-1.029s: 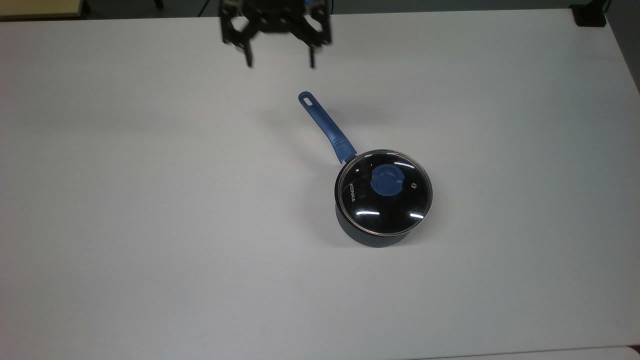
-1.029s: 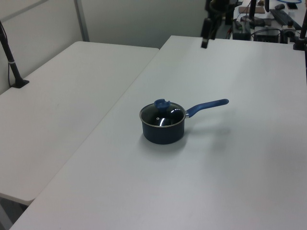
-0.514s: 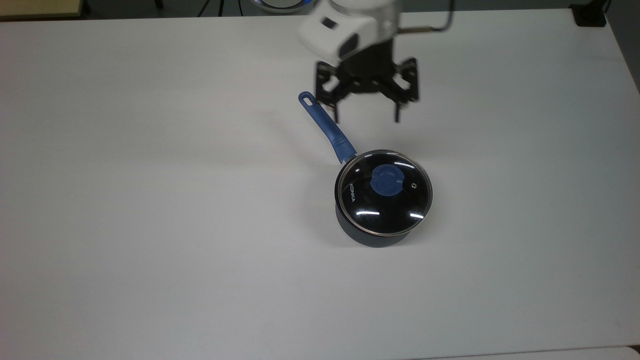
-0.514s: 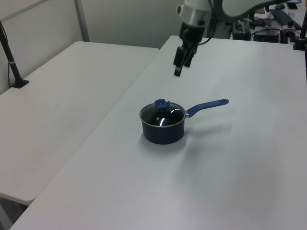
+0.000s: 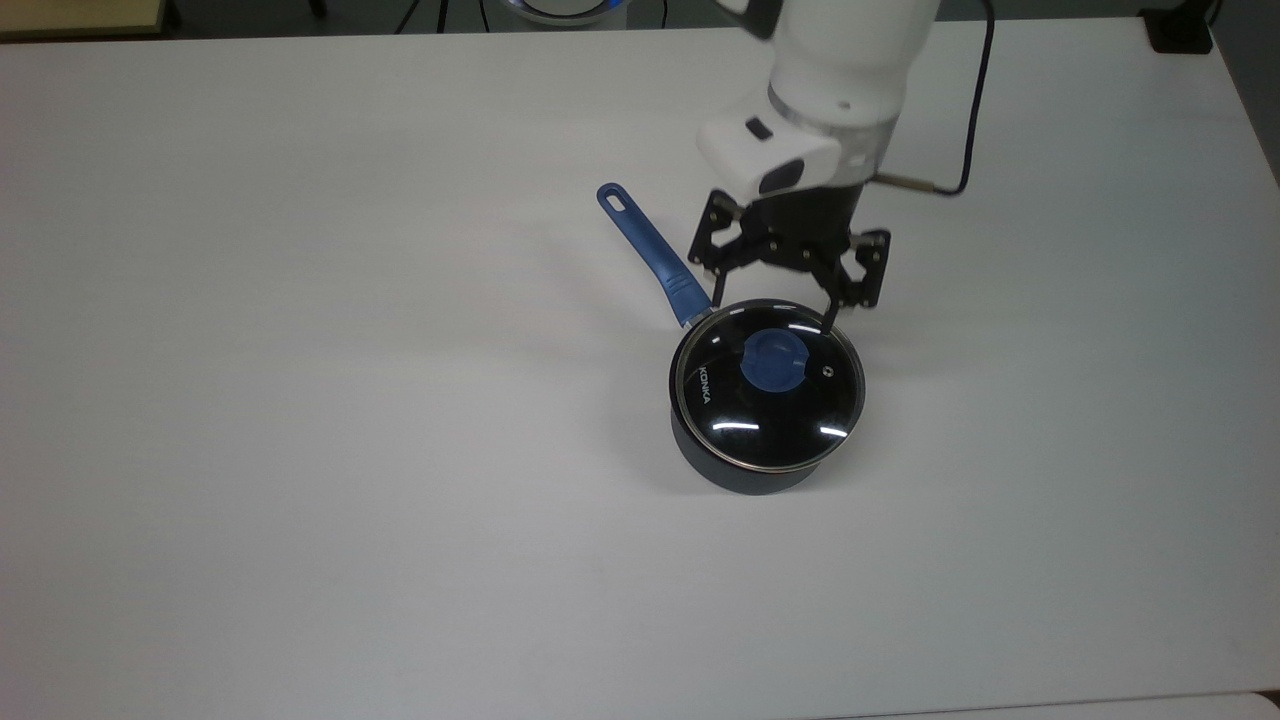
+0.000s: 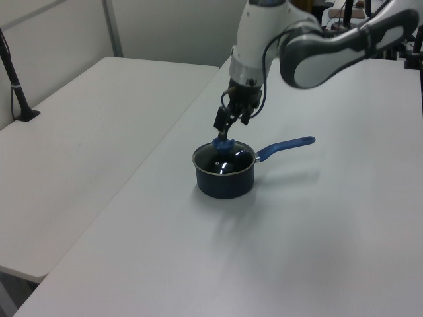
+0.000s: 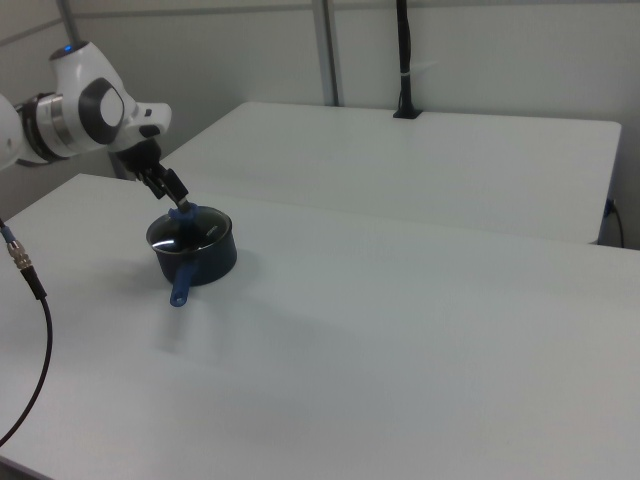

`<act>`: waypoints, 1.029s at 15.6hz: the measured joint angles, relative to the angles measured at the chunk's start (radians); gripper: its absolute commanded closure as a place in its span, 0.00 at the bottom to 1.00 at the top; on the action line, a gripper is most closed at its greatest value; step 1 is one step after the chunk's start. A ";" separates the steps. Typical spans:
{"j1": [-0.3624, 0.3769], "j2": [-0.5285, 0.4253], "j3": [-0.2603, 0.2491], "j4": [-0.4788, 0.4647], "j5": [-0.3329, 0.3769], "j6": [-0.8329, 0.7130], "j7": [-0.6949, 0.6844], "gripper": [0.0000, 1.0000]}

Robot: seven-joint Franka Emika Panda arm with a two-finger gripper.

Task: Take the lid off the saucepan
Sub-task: 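Lower the open gripper and close it on the blue lid knob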

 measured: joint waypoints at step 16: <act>0.005 0.080 -0.005 0.012 -0.007 0.093 0.024 0.49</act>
